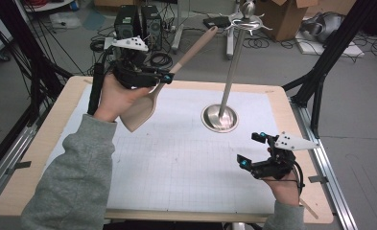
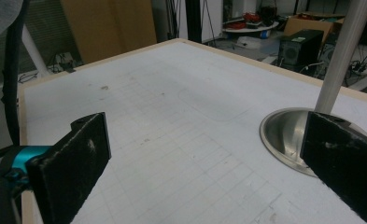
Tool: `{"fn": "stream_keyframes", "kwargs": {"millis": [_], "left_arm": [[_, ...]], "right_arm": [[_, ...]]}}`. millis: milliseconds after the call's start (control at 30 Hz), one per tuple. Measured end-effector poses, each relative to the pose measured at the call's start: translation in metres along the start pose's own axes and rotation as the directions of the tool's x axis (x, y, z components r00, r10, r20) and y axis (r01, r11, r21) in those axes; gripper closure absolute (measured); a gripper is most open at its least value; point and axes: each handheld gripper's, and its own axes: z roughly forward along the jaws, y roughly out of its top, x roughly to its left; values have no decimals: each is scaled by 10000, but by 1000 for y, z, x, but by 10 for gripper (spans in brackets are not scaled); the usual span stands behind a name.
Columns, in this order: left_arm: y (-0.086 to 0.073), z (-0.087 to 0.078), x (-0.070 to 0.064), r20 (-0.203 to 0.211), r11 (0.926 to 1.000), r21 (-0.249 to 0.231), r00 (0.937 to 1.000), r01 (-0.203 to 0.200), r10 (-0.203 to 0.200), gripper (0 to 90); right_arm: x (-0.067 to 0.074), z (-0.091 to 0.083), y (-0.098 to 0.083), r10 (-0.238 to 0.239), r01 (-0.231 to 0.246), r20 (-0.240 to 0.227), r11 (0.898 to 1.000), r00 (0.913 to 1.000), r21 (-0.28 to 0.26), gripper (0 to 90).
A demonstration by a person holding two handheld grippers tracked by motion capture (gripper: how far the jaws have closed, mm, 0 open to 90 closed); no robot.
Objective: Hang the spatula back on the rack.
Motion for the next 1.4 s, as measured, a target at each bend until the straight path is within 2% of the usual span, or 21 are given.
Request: {"fn": "stream_keyframes", "kwargs": {"millis": [500, 700, 967, 1400], "left_arm": [[12, 9, -5, 229, 9998, -55, 9995, -207, 208, 781], [12, 11, -6, 267, 9998, -105, 9995, -169, 172, 781], [11, 18, -6, 329, 9996, 79, 9991, -270, 267, 781], [8, 33, -5, 409, 9994, 280, 9990, -189, 177, 781]], "right_arm": [[-4, -5, -2, 108, -107, 63, 9998, 9999, -149, 8], [-4, -5, -2, 151, -151, 81, 9998, 9999, -98, 8], [-5, -5, -2, 111, -110, 109, 9998, 9999, -143, 8], [-5, -6, -2, 170, -168, 100, 9998, 9998, -125, 8]]}}
